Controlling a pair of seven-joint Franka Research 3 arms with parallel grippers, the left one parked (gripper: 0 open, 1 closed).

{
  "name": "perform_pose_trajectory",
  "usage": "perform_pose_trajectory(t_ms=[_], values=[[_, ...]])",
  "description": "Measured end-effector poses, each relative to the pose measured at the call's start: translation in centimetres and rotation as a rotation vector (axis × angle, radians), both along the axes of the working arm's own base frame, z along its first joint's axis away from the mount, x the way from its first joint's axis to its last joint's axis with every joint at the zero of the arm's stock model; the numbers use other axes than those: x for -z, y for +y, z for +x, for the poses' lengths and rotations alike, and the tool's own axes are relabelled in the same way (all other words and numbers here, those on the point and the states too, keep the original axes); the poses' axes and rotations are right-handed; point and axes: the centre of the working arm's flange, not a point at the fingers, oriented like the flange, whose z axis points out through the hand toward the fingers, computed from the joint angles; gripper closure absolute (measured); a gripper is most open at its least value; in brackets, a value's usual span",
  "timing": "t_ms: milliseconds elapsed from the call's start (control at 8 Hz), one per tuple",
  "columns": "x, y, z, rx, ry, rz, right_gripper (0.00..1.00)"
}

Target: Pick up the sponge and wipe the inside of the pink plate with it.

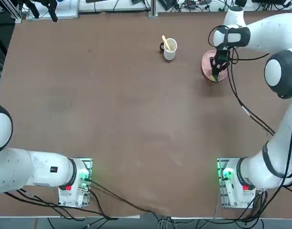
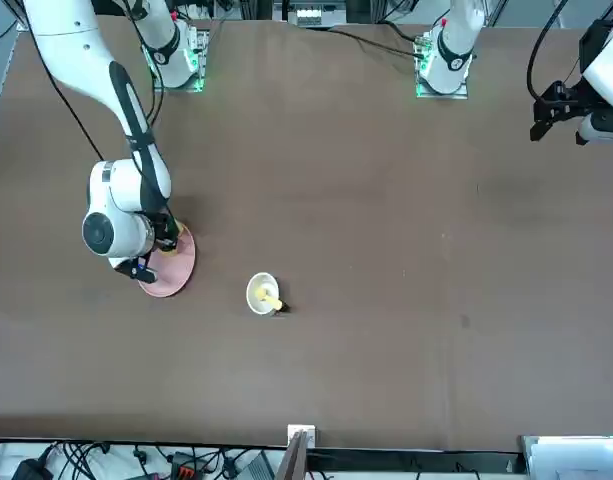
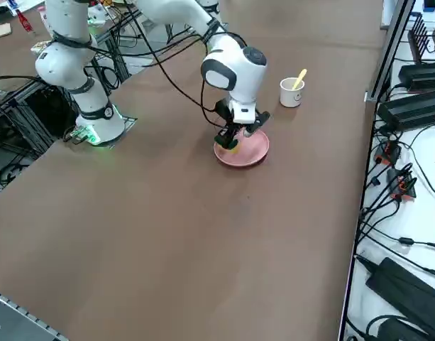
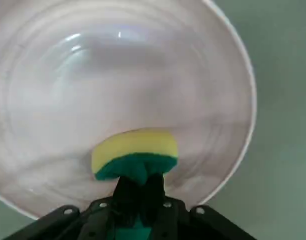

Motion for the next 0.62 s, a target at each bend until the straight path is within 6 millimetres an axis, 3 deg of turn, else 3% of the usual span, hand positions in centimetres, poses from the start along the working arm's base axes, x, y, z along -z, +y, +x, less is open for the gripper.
perform_pose_trajectory(t_ms=[375,625], values=[[0.0,-4.1,0.3,-0.048,0.0,0.018,0.94],[-0.2,-5.0,0.6,-0.058,-0.025,0.029,0.94]])
